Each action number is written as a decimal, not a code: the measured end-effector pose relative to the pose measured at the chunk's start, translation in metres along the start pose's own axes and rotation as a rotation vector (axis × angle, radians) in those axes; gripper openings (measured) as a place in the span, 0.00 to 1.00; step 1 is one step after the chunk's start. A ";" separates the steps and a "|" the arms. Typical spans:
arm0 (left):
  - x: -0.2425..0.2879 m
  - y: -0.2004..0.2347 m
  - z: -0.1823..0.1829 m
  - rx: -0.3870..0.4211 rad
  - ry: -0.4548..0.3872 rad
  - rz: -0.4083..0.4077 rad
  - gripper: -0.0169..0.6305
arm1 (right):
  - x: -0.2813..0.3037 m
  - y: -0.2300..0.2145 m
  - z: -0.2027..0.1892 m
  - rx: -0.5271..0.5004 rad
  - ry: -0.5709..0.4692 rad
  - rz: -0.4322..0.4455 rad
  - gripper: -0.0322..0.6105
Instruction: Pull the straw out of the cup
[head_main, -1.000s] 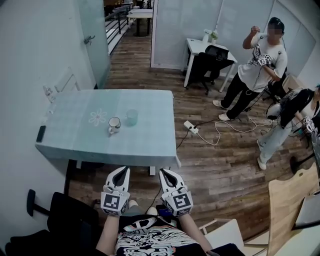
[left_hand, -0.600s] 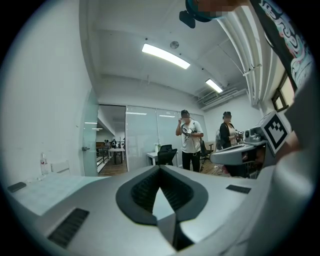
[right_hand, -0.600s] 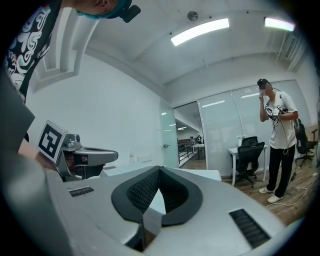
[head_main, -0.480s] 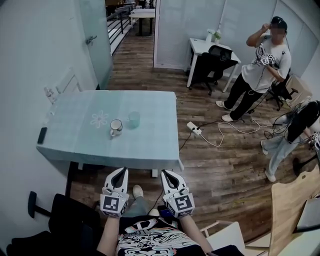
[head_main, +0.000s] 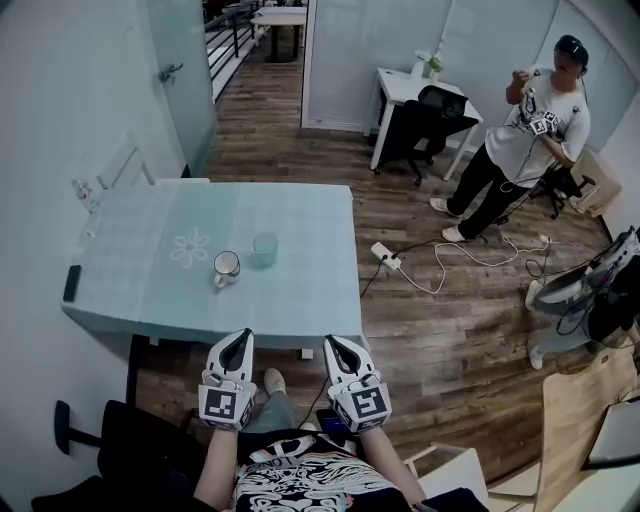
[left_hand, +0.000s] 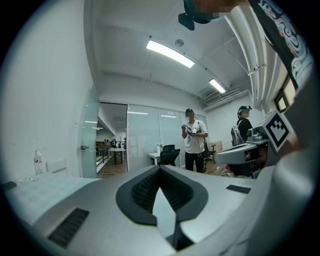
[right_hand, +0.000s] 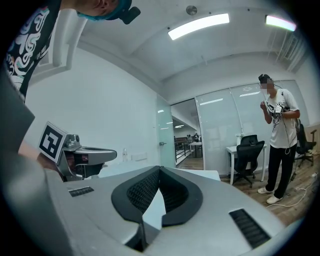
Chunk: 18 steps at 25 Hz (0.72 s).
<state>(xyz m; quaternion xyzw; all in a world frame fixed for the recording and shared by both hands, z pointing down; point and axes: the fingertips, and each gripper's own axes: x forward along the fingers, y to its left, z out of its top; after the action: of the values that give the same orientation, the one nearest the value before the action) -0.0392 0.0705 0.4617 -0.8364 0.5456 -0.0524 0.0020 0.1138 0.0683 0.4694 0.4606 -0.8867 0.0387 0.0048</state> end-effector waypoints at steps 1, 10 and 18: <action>0.007 0.006 -0.001 0.011 0.004 -0.007 0.03 | 0.008 -0.003 -0.001 0.002 0.006 -0.005 0.08; 0.065 0.078 -0.014 -0.009 0.044 -0.013 0.03 | 0.094 -0.017 -0.007 -0.004 0.067 -0.029 0.08; 0.112 0.129 -0.019 -0.032 0.052 -0.054 0.03 | 0.155 -0.032 -0.011 -0.007 0.100 -0.074 0.08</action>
<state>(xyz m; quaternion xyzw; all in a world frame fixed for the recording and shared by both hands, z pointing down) -0.1136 -0.0832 0.4827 -0.8491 0.5234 -0.0654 -0.0267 0.0503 -0.0752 0.4896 0.4907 -0.8678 0.0583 0.0519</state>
